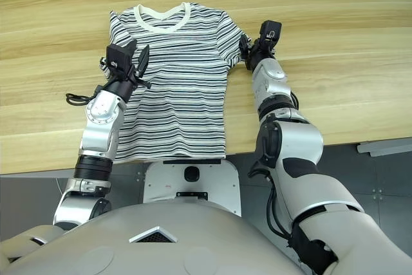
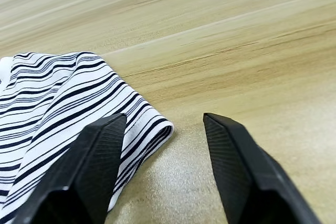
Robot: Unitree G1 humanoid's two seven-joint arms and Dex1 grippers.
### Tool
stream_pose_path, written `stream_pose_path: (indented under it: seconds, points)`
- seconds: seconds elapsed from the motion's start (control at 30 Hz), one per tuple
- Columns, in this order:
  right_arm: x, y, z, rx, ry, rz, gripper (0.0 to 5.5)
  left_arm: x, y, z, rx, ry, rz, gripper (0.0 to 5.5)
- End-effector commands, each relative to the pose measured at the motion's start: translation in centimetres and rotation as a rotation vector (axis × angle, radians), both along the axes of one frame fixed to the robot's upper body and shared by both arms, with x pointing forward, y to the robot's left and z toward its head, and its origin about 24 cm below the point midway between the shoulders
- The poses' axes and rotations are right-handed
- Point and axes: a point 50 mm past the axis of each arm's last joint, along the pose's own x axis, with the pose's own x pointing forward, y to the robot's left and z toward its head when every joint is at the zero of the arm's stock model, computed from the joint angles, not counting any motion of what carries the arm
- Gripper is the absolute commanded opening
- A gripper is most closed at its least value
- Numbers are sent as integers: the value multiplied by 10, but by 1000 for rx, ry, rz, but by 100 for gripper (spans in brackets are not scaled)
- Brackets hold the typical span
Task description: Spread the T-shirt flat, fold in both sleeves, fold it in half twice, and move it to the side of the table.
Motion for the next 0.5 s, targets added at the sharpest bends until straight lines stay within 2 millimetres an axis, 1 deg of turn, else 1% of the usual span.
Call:
stream_pose_path:
  seconds: [0.03,0.2,0.5]
  points:
    - [-5,1,-9,-33,46,29,186,0,-1,-1,-13,-5,6,157]
    - [-6,2,-9,-66,50,61,85,0,-1,-1,-24,-7,17,157]
    - [-2,8,-4,-109,43,119,85,0,-4,-2,-43,-14,24,157]
